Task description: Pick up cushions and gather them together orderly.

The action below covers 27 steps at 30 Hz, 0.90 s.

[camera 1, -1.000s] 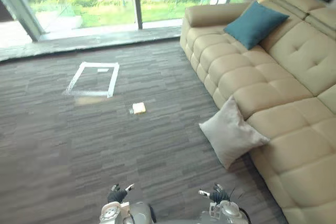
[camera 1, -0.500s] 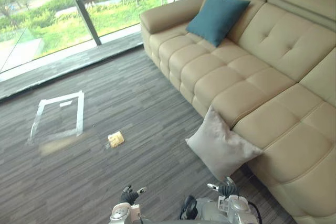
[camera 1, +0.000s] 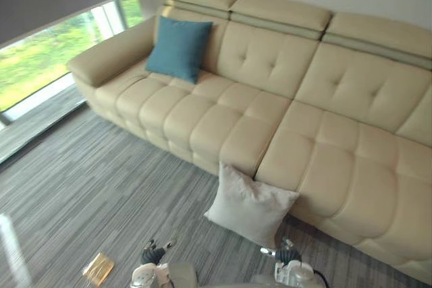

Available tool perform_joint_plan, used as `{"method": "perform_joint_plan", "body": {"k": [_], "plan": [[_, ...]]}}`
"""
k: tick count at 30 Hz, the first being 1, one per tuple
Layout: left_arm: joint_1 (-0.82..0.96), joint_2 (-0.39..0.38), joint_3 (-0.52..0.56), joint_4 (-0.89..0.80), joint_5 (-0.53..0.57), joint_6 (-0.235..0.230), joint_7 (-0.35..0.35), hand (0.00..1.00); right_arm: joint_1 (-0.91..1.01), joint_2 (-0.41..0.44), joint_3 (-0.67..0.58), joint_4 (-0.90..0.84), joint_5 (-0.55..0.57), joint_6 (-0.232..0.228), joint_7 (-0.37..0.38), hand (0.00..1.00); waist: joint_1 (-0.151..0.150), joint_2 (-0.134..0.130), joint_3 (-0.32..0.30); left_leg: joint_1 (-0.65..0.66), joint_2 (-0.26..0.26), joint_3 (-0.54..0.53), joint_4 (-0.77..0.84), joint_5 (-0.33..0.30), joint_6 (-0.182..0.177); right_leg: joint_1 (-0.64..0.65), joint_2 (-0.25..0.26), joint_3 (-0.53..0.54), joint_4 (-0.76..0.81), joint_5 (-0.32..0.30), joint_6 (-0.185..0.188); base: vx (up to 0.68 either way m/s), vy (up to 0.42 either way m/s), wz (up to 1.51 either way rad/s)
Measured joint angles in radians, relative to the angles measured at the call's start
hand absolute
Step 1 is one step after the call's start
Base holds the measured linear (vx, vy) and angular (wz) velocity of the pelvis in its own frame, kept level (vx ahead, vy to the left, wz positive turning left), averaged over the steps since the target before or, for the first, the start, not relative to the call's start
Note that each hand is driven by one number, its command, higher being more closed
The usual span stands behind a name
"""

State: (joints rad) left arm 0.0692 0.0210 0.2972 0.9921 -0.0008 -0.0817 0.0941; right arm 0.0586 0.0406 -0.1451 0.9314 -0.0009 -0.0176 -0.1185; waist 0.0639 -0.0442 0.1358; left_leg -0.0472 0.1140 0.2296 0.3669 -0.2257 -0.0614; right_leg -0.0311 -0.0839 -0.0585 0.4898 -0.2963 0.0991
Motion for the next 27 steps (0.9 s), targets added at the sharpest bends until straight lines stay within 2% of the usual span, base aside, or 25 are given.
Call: {"method": "perform_joint_plan", "body": {"k": [1,3,5,8,9,10,11,14,16,17,19,21,22,23,24,25,26,27], "plan": [[0.0,-0.001,-0.002,0.003,0.0,0.001,0.001,0.0,0.0,0.0,-0.001,-0.002,0.0,0.0,0.001,0.0,0.0,0.002,0.002,0.051,0.0,0.032,-0.033,-0.002,0.006,-0.016,-0.024,-0.057,0.055,0.023,0.006,0.13,0.144,-0.73],[0.0,0.001,-0.025,0.023,0.0,0.001,0.0,0.0,0.001,0.002,-0.001,-0.005,-0.002,-0.005,0.004,0.0,-0.007,0.012,0.005,0.169,0.001,0.095,-0.122,-0.005,0.01,-0.025,-0.119,-0.261,0.168,0.006,-0.035,0.12,0.176,-0.75],[-0.002,0.006,-0.05,0.026,0.0,0.001,0.0,0.0,0.0,0.003,-0.001,-0.005,-0.002,-0.008,0.006,0.0,-0.009,0.014,0.005,0.207,0.004,0.122,-0.168,-0.006,0.009,-0.043,-0.149,-0.326,0.154,-0.001,-0.045,0.12,0.057,-0.48],[-0.021,0.019,-0.1,0.061,0.001,0.002,-0.004,0.0,-0.023,-0.011,-0.011,-0.002,-0.003,-0.009,0.01,0.0,-0.02,0.031,0.014,0.225,0.034,0.15,-0.202,0.003,-0.008,-0.119,-0.136,-0.371,0.026,0.018,-0.054,0.2,-0.109,-0.36],[-0.025,0.024,-0.11,0.071,0.002,0.003,-0.006,0.0,-0.024,-0.012,-0.011,-0.003,-0.004,-0.01,0.01,0.0,-0.024,0.031,0.015,0.231,0.036,0.151,-0.21,0.006,-0.013,-0.123,-0.125,-0.367,-0.032,0.057,-0.059,0.2,-0.188,-0.26],[-0.027,0.035,-0.121,0.074,0.003,0.002,-0.01,0.0,-0.021,-0.01,-0.011,-0.002,-0.009,-0.011,0.01,0.0,-0.026,0.013,0.018,0.245,0.024,0.161,-0.215,0.006,-0.023,-0.113,-0.121,-0.356,-0.106,0.166,-0.098,0.2,-0.176,-0.3],[-0.04,0.019,-0.121,0.083,0.011,0.002,-0.011,0.0,-0.032,-0.025,-0.019,-0.002,-0.015,-0.012,0.012,0.0,-0.026,0.051,0.031,0.278,0.052,0.168,-0.229,0.009,-0.053,-0.095,-0.092,-0.355,-0.088,0.151,-0.114,0.19,-0.182,-0.29],[-0.039,-0.019,-0.121,0.077,0.037,0.001,-0.014,0.0,-0.033,-0.048,-0.051,-0.004,-0.02,-0.011,0.009,0.0,-0.033,0.081,0.026,0.263,0.085,0.161,-0.181,0.029,-0.074,-0.083,-0.07,-0.373,-0.087,0.093,-0.12,0.19,-0.207,-0.02],[-0.04,-0.018,-0.119,0.066,0.038,0.002,-0.013,0.0,-0.03,-0.047,-0.051,-0.004,-0.02,-0.011,0.006,0.0,-0.035,0.076,0.03,0.205,0.119,0.116,-0.036,0.029,-0.074,-0.039,-0.063,-0.395,-0.105,0.079,-0.125,0.15,-0.217,0.33],[-0.035,-0.019,-0.118,0.048,0.038,0.001,-0.012,0.0,-0.023,-0.047,-0.05,-0.003,-0.02,-0.01,0.003,0.0,-0.029,0.077,0.031,0.157,0.152,0.091,0.09,0.03,-0.072,-0.001,-0.047,-0.403,-0.13,0.075,-0.129,0.11,-0.195,0.28],[-0.022,-0.024,-0.109,0.019,0.037,-0.001,-0.012,0.0,-0.015,-0.044,-0.047,-0.001,-0.02,-0.008,0.0,0.0,-0.017,0.074,0.031,0.112,0.181,0.054,0.209,0.007,-0.072,0.046,-0.024,-0.398,-0.167,0.073,-0.133,0.09,-0.102,-0.06],[-0.017,-0.026,-0.095,-0.001,0.037,0.0,-0.011,0.0,-0.015,-0.042,-0.047,0.001,-0.019,-0.007,-0.001,0.0,-0.011,0.069,0.033,0.073,0.166,0.037,0.222,-0.035,-0.069,0.062,-0.017,-0.38,-0.181,0.073,-0.133,0.08,-0.01,-0.33],[-0.017,-0.026,-0.086,-0.002,0.037,0.0,-0.01,0.0,-0.017,-0.041,-0.047,0.005,-0.019,-0.005,-0.002,0.0,-0.008,0.064,0.036,0.05,0.143,0.014,0.189,-0.053,-0.06,0.064,-0.017,-0.356,-0.182,0.072,-0.133,0.07,0.091,-0.59],[-0.017,-0.022,-0.082,-0.005,0.037,-0.001,-0.009,0.0,-0.018,-0.038,-0.045,0.007,-0.018,-0.005,-0.003,0.0,-0.003,0.056,0.041,0.029,0.108,-0.032,0.129,-0.054,-0.055,0.065,-0.019,-0.326,-0.182,0.075,-0.127,0.08,0.127,-0.63],[-0.018,-0.022,-0.08,-0.006,0.037,-0.001,-0.009,0.0,-0.019,-0.038,-0.044,0.008,-0.018,-0.005,-0.004,0.0,-0.002,0.053,0.043,0.024,0.099,-0.047,0.109,-0.053,-0.054,0.065,-0.019,-0.316,-0.18,0.075,-0.123,0.06,0.161,-0.74],[-0.018,-0.021,-0.078,-0.005,0.036,-0.001,-0.008,0.0,-0.018,-0.041,-0.037,0.008,-0.019,-0.006,-0.007,0.0,-0.002,0.054,0.042,0.013,0.073,-0.096,0.022,-0.022,-0.05,0.055,-0.015,-0.287,-0.161,0.071,-0.104,0.05,0.176,-0.72],[-0.016,-0.002,-0.078,0.0,0.037,-0.001,-0.008,0.0,-0.017,-0.034,-0.032,0.018,-0.019,-0.007,-0.009,0.0,0.0,0.04,0.036,0.038,0.05,-0.078,-0.001,-0.023,-0.052,0.036,-0.023,-0.239,-0.149,0.068,-0.076,0.07,0.158,-0.63],[-0.016,0.003,-0.078,0.001,0.037,-0.001,-0.008,0.0,-0.018,-0.033,-0.031,0.022,-0.019,-0.008,-0.009,0.0,-0.001,0.031,0.03,0.04,0.045,-0.073,-0.007,-0.024,-0.049,0.035,-0.027,-0.236,-0.155,0.071,-0.072,0.09,0.154,-0.51]]}}
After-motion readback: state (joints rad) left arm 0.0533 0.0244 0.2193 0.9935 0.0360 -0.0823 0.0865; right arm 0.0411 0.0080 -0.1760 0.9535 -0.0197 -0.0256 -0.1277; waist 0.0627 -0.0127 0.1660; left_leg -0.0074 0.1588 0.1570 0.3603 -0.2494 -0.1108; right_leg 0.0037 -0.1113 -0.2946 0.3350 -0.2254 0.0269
